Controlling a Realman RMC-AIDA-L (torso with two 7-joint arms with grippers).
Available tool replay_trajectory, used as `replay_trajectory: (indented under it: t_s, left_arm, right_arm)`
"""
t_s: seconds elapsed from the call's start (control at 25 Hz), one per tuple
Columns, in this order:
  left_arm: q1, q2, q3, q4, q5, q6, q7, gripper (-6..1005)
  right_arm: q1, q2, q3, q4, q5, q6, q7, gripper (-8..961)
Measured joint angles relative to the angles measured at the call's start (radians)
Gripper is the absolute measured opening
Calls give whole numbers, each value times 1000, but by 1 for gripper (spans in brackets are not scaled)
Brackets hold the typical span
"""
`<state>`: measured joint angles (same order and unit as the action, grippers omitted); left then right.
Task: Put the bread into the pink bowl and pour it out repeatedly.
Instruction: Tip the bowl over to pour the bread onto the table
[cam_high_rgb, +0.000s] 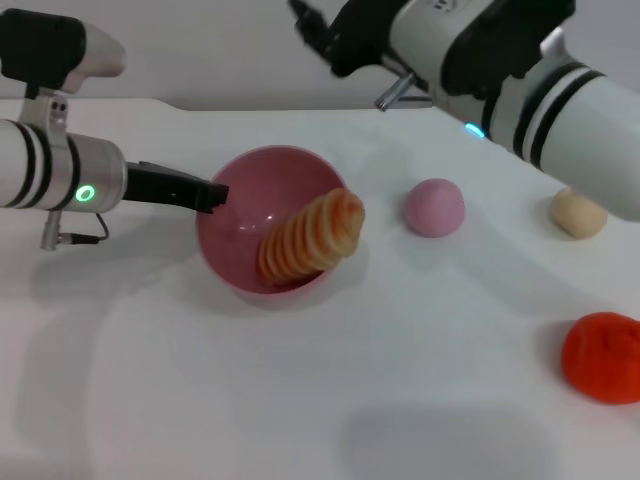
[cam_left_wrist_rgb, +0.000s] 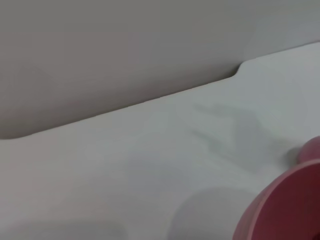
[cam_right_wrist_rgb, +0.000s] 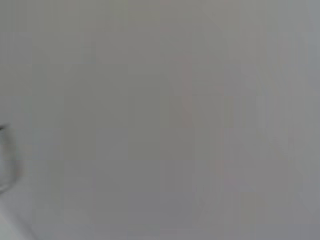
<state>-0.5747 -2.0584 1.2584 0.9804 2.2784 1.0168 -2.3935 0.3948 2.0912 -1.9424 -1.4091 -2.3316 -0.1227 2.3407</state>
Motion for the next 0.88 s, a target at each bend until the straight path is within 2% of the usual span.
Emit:
replay_trajectory:
  t_s: [0.16,0.36,0.52,0.56,0.72,0.88]
  left_arm:
    - [-5,0,27,0,-1,-24,-6,45]
    - [-9,0,46,0,-14,-51,-5,45]
    - [-10,-1,66,0,-37,-73,3,45]
    - [-10,-1,72,0,-40,-81,4,45]
    - [-11,-1,116,6,-50,-114,5,45]
    - [-17,-2,198,12,-61,-173,6,45]
  right_arm:
    - [-20,-1,-63,81,4,273,25,465]
    - [-43,-9,-107,197,-3,603,214,465]
    - [-65,-15,-86,267,-5,733,421,465]
    - [-75,-19,-68,297,-9,773,524,465]
    - [-92,-22,-38,341,-30,808,606,464]
    - [-102,-22,-27,398,-43,879,610,464]
